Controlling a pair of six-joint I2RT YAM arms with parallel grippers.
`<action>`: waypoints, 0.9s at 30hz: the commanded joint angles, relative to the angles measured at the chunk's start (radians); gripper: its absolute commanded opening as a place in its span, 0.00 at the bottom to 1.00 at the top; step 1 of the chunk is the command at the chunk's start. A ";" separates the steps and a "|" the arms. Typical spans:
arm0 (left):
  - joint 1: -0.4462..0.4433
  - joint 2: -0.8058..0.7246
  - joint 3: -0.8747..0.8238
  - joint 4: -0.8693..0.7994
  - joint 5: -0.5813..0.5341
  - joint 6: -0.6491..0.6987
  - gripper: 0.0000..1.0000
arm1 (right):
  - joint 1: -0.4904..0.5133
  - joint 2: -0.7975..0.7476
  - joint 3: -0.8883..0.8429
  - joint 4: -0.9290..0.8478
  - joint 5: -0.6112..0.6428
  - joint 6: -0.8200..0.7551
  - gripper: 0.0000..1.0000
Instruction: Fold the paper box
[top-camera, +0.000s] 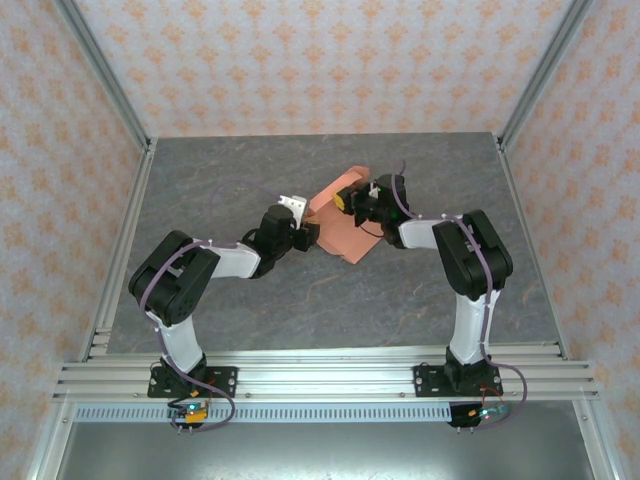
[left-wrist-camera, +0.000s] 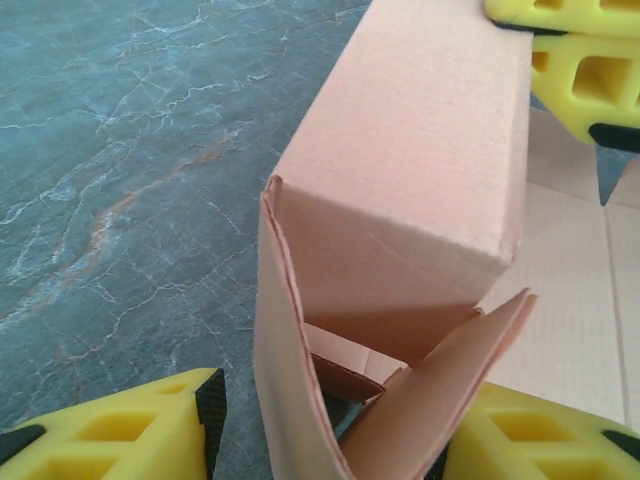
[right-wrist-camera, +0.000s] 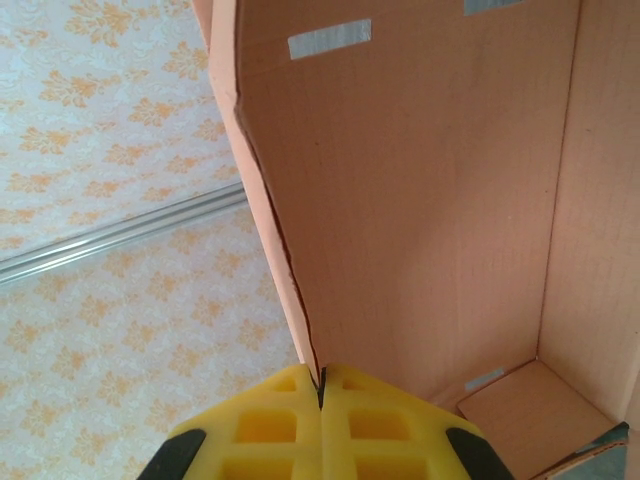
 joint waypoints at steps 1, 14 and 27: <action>-0.005 0.001 0.020 0.075 0.038 -0.042 0.51 | 0.008 -0.025 -0.026 0.000 0.022 0.033 0.00; -0.019 0.027 0.011 0.133 0.054 -0.141 0.56 | 0.047 -0.033 -0.017 -0.020 0.037 0.021 0.00; -0.058 0.140 0.050 0.159 -0.082 -0.177 0.63 | 0.059 -0.087 -0.118 0.024 0.112 0.118 0.00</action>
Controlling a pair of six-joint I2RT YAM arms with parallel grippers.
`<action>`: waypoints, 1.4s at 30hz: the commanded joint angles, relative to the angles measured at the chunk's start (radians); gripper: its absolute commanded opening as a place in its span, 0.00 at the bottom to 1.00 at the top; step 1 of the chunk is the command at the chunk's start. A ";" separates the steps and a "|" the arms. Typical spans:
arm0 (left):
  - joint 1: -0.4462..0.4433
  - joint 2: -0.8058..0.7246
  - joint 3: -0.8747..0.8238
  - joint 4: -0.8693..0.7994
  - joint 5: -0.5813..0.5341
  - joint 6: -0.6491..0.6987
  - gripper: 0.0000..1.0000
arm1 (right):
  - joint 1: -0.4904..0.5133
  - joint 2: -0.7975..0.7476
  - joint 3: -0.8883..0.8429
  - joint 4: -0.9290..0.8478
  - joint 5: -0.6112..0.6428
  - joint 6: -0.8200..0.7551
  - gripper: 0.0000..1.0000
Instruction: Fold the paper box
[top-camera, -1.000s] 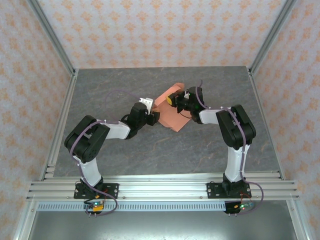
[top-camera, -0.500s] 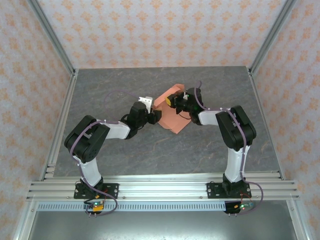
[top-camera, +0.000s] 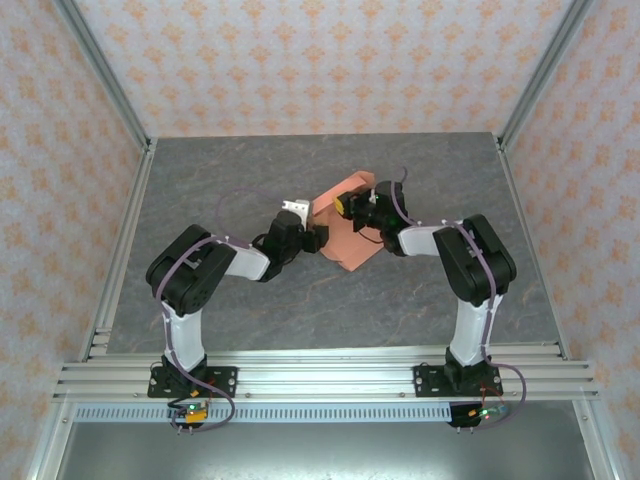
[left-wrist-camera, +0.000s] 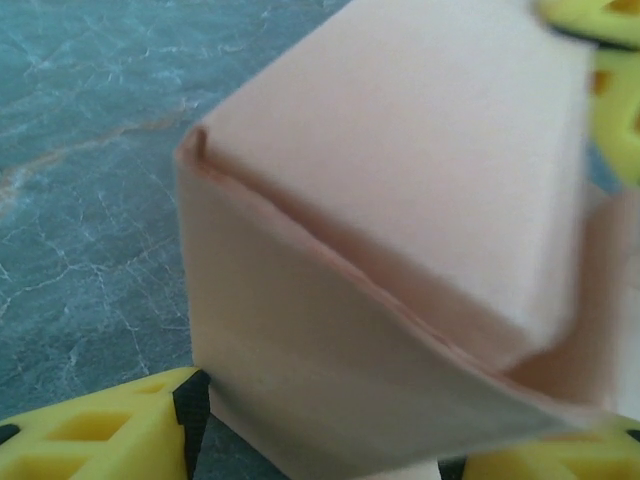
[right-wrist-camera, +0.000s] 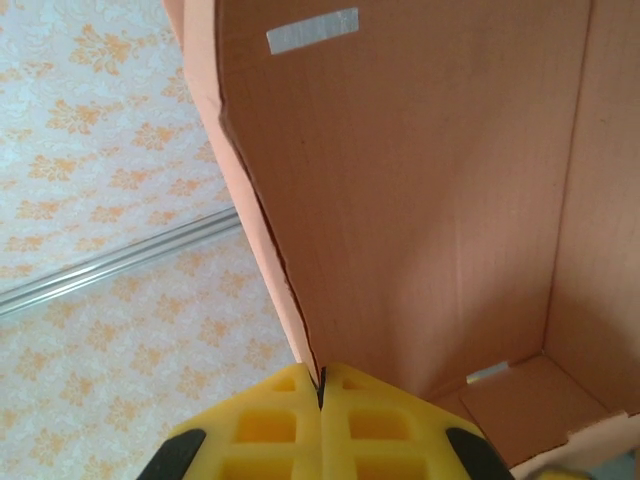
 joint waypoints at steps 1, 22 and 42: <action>-0.015 0.019 0.038 0.034 -0.059 -0.021 0.62 | 0.024 -0.041 -0.042 -0.003 0.019 0.056 0.00; -0.029 0.021 0.075 0.006 -0.123 0.007 0.23 | 0.071 -0.148 -0.137 -0.015 0.108 0.080 0.15; -0.030 -0.009 0.004 0.041 -0.073 0.173 0.17 | -0.056 -0.534 0.142 -0.996 0.220 -0.904 0.56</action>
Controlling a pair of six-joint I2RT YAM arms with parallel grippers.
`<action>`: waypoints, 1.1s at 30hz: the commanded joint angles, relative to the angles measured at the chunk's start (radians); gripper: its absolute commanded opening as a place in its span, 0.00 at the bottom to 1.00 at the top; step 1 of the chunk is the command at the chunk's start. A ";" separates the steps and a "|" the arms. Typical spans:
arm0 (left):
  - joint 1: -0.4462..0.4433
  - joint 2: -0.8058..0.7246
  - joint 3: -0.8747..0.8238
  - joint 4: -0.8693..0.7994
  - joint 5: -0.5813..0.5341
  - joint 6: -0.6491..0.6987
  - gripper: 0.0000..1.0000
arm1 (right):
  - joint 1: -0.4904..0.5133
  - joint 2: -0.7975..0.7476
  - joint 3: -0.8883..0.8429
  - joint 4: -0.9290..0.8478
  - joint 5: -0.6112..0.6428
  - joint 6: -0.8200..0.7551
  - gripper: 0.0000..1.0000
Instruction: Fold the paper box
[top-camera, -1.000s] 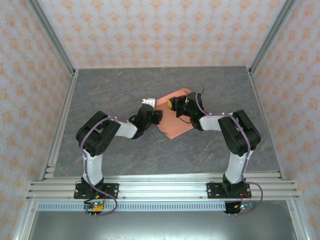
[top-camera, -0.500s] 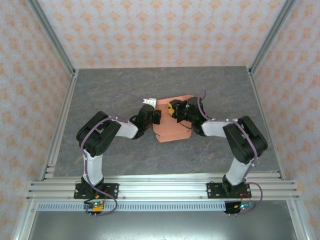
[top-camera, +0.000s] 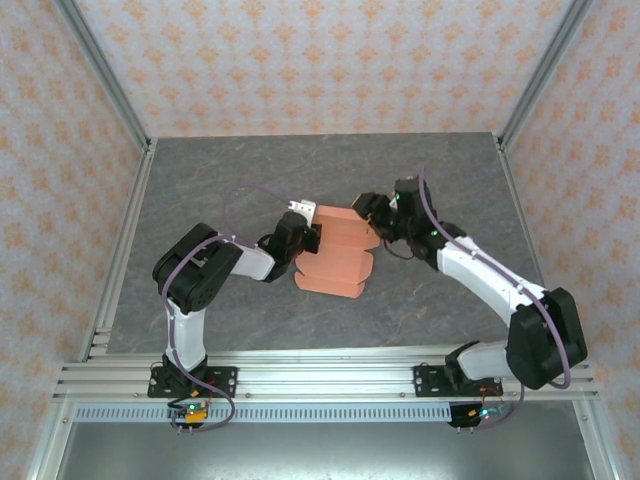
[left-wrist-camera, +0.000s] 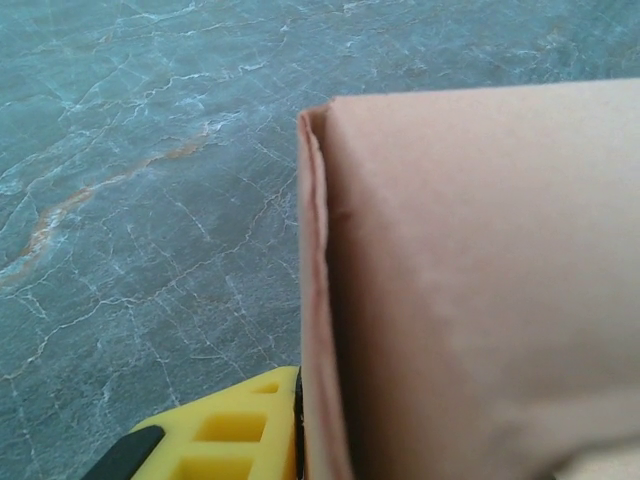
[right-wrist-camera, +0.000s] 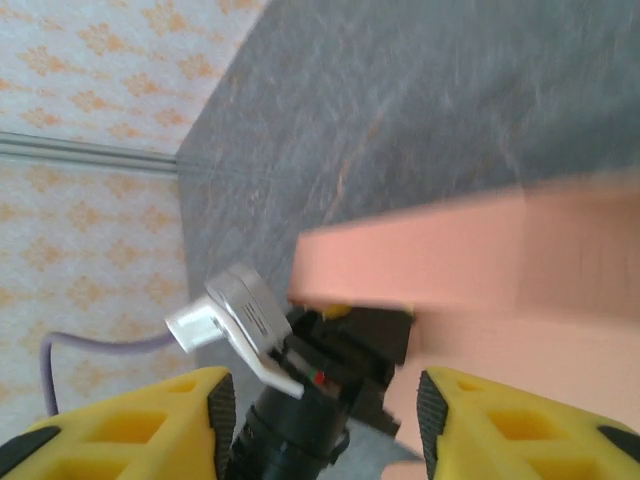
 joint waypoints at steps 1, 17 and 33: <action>-0.007 -0.033 -0.014 0.030 0.039 0.036 0.17 | -0.098 0.074 0.171 -0.231 0.002 -0.293 0.57; -0.008 -0.020 0.011 0.026 0.119 0.069 0.20 | -0.109 0.631 0.622 -0.527 -0.420 -0.762 0.54; -0.008 -0.031 0.006 0.025 0.093 0.052 0.22 | -0.032 0.636 0.492 -0.433 -0.393 -0.679 0.49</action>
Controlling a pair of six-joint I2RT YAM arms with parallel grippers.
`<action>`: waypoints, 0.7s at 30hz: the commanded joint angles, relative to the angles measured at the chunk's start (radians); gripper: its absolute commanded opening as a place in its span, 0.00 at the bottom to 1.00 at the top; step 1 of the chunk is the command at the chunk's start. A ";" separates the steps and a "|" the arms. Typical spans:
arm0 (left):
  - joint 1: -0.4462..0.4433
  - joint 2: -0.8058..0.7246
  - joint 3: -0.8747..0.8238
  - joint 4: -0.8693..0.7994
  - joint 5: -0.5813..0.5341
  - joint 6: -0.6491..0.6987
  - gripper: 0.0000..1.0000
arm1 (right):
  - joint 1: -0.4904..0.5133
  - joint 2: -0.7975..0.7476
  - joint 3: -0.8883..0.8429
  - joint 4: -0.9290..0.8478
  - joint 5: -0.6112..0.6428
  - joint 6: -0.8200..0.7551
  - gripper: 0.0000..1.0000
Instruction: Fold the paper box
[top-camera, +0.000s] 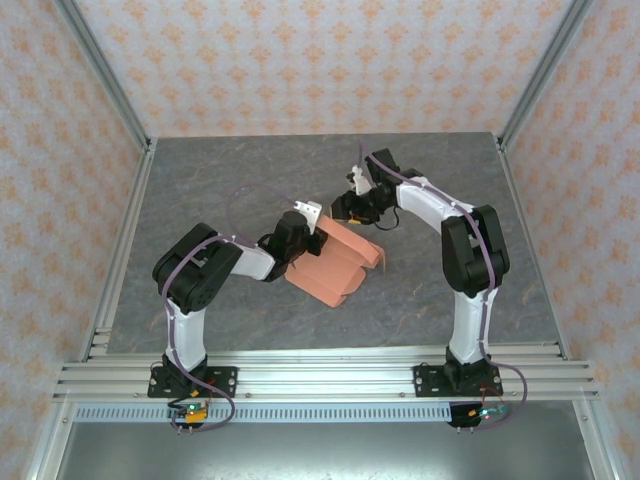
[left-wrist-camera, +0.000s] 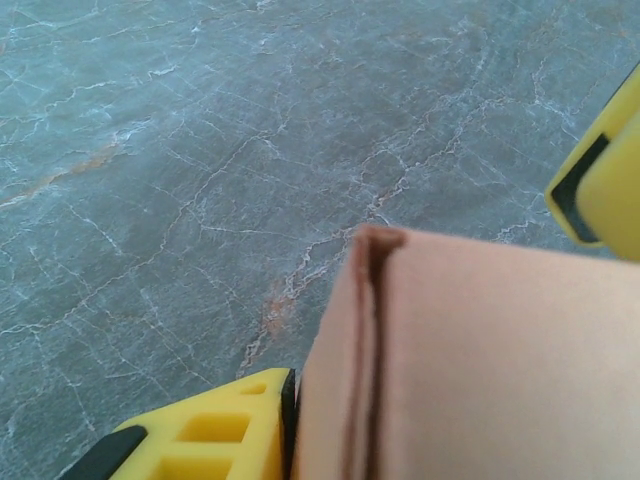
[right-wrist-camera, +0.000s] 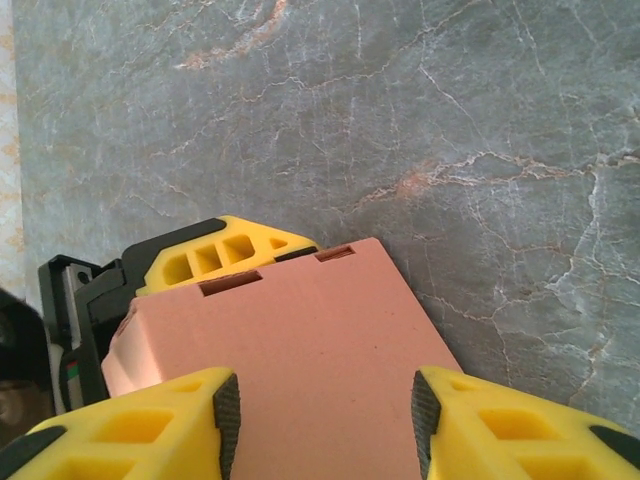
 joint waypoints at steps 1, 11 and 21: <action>-0.008 -0.037 -0.010 0.030 -0.033 0.008 0.22 | 0.016 -0.020 -0.049 0.008 0.005 0.025 0.49; -0.010 -0.119 -0.029 -0.019 -0.010 0.008 0.01 | -0.006 -0.235 -0.286 0.349 -0.052 0.151 0.49; 0.005 -0.176 -0.010 -0.149 -0.008 -0.059 0.00 | -0.098 -0.537 -0.581 0.664 0.040 0.147 0.55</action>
